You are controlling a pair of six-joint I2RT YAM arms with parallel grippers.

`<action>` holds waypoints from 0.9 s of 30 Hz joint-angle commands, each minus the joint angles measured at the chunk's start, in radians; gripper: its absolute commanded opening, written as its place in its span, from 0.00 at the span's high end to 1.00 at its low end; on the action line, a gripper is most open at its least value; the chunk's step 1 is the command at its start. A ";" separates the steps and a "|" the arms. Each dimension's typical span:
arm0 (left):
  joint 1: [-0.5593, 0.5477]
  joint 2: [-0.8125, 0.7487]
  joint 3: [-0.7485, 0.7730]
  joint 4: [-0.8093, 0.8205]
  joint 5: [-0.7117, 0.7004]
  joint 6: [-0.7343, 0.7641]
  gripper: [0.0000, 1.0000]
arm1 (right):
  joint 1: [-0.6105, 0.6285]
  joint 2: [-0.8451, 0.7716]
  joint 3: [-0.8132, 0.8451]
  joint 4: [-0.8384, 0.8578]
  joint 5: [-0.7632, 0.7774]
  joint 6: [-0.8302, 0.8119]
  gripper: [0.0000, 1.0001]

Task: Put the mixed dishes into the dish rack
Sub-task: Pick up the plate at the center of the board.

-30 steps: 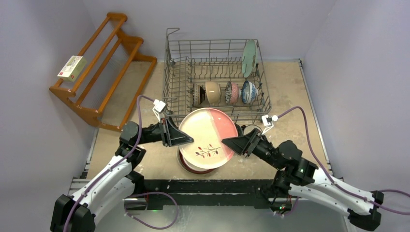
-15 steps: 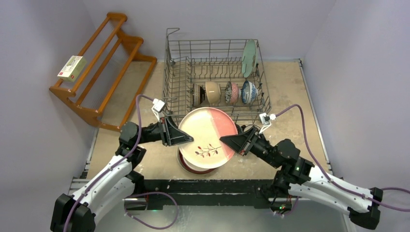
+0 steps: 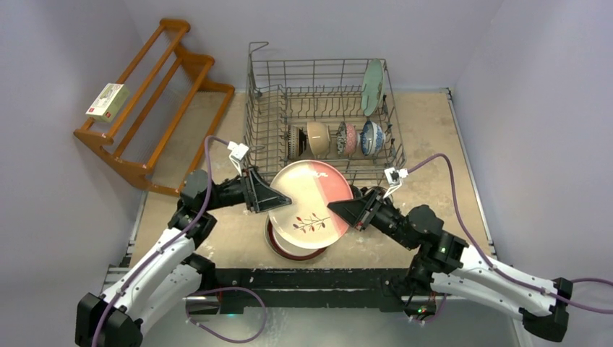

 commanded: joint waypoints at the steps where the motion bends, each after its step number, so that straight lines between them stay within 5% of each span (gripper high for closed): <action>1: -0.003 -0.017 0.105 -0.265 -0.117 0.212 0.40 | 0.005 0.008 0.110 0.059 0.048 -0.038 1.00; 9: -0.004 0.037 0.250 -0.620 -0.312 0.421 0.19 | 0.005 0.088 0.215 0.012 0.123 -0.086 1.00; 27: -0.004 0.002 0.429 -0.887 -0.618 0.635 0.16 | 0.004 0.283 0.454 -0.032 0.378 -0.216 1.00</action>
